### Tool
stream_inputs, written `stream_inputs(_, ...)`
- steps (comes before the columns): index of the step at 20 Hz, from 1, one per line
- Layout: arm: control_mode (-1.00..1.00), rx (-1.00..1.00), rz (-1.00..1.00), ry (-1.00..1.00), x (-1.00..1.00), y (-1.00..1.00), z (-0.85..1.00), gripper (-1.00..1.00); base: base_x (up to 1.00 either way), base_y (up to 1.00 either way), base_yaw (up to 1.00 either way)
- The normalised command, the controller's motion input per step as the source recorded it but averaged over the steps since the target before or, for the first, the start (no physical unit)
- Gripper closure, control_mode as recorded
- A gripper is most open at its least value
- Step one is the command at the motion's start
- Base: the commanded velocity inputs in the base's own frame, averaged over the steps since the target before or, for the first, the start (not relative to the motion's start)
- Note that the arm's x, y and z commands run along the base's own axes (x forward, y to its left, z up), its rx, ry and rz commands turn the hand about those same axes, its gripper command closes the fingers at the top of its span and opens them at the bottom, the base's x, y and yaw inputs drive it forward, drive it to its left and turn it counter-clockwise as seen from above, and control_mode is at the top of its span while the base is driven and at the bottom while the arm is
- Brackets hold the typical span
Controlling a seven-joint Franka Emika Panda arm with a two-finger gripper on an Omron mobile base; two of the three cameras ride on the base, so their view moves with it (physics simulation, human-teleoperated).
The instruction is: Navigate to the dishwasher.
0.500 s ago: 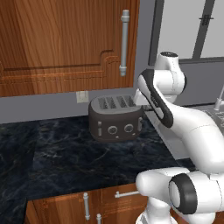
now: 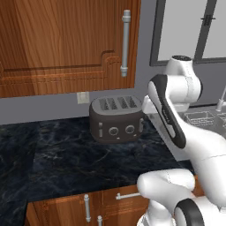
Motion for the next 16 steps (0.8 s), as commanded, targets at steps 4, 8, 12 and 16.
stream_inputs(4,-1.0,0.0,-0.06,-0.1,-1.0,-0.21,-0.02,-1.0,0.0,0.0,0.0)
stream_inputs(8,-1.0,0.0,-0.05,-0.03,-1.0,-0.22,0.0,-1.0,0.0,0.0,0.0)
stream_inputs(12,-1.0,0.0,-0.03,0.0,-0.84,-0.14,0.12,-1.0,0.0,0.0,0.0)
stream_inputs(16,-1.0,0.0,0.0,0.0,-0.17,-0.04,0.1,-1.0,0.0,0.0,0.0)
